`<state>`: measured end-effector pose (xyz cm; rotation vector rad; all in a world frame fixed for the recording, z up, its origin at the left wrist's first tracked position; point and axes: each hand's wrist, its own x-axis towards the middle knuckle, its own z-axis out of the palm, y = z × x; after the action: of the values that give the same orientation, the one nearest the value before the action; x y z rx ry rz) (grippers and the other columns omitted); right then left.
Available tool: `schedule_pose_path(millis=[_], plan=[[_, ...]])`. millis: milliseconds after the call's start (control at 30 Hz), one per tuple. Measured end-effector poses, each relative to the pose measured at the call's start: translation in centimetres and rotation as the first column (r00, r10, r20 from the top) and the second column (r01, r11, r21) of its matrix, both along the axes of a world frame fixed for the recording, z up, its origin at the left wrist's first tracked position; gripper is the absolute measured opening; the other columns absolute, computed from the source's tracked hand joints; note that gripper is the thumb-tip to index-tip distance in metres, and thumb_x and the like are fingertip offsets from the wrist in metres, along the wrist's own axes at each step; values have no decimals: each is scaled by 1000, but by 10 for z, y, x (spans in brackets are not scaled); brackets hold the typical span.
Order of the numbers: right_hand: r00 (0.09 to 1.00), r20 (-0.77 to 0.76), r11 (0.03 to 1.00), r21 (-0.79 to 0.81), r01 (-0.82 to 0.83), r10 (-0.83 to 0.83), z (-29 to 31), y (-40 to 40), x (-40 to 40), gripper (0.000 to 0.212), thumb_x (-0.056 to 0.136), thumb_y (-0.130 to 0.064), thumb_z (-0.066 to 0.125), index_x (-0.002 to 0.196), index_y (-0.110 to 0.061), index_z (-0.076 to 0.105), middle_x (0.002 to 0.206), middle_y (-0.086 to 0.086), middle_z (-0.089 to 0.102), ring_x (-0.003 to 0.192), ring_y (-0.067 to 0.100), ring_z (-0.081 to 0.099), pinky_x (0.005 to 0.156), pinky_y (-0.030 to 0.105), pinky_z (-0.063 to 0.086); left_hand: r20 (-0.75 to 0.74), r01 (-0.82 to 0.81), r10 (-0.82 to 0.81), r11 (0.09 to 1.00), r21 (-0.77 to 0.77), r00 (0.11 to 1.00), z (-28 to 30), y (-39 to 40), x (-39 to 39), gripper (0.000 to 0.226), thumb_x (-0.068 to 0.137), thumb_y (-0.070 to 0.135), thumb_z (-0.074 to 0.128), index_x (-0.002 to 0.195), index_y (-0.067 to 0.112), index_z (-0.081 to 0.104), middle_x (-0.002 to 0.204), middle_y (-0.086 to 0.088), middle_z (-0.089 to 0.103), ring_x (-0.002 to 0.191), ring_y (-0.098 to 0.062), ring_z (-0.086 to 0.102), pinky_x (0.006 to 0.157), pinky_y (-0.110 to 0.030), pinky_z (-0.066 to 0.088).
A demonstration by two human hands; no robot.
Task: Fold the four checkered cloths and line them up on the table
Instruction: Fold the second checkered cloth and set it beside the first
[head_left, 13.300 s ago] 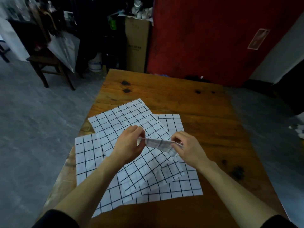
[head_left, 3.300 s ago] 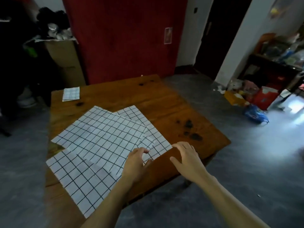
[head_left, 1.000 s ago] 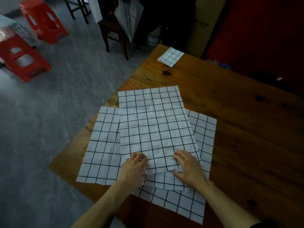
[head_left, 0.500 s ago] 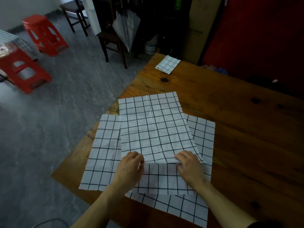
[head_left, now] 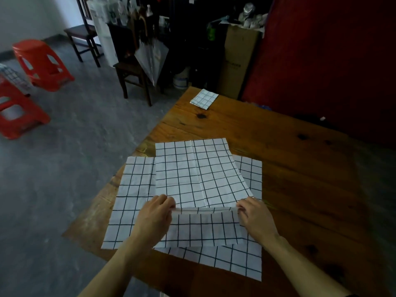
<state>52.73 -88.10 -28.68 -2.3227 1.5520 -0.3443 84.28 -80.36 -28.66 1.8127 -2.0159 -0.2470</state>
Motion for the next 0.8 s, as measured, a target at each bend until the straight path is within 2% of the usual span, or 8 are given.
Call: schedule_pose_path(millis=[167, 333, 500, 667, 800], plan=[[996, -57, 998, -21, 66, -67, 6, 30, -21, 6, 95, -22, 59, 97, -26, 63, 90, -15, 55, 85, 4, 50, 78, 26, 45, 6, 33, -33, 999, 3, 999, 2, 9, -5, 22, 79, 11, 75, 88, 20, 57, 79, 5, 53, 68, -10, 47, 58, -26, 47], [995, -45, 997, -4, 83, -83, 17, 73, -43, 5, 95, -23, 59, 95, -27, 62, 90, -17, 52, 85, 1, 49, 79, 21, 43, 9, 28, -28, 1000, 10, 1000, 10, 35, -24, 17, 83, 12, 73, 87, 20, 58, 78, 6, 53, 67, -10, 48, 59, -25, 47], [998, 8, 997, -32, 66, -66, 28, 98, -65, 5, 93, -25, 62, 97, -28, 63, 92, -16, 56, 87, 1, 51, 84, 26, 48, 22, -3, 3, 1000, -12, 1000, 29, 72, -40, 17, 88, 13, 66, 87, 25, 54, 79, 11, 50, 69, -7, 45, 60, -22, 44], [996, 82, 997, -65, 32, -26, 33, 139, -85, 7, 94, -24, 61, 99, -27, 64, 93, -17, 54, 88, 1, 50, 83, 25, 47, 40, -58, 59, 998, -24, 997, 48, 122, -64, 18, 89, 13, 62, 84, 26, 52, 78, 12, 48, 70, -7, 44, 59, -23, 37], [988, 152, 997, -67, 28, -18, 38, 160, -101, 6, 93, -24, 63, 98, -26, 65, 90, -16, 55, 86, 2, 52, 79, 24, 49, 52, -102, 102, 995, -7, 993, 59, 159, -82, 12, 92, 17, 59, 86, 26, 52, 82, 10, 51, 74, -9, 46, 61, -28, 45]])
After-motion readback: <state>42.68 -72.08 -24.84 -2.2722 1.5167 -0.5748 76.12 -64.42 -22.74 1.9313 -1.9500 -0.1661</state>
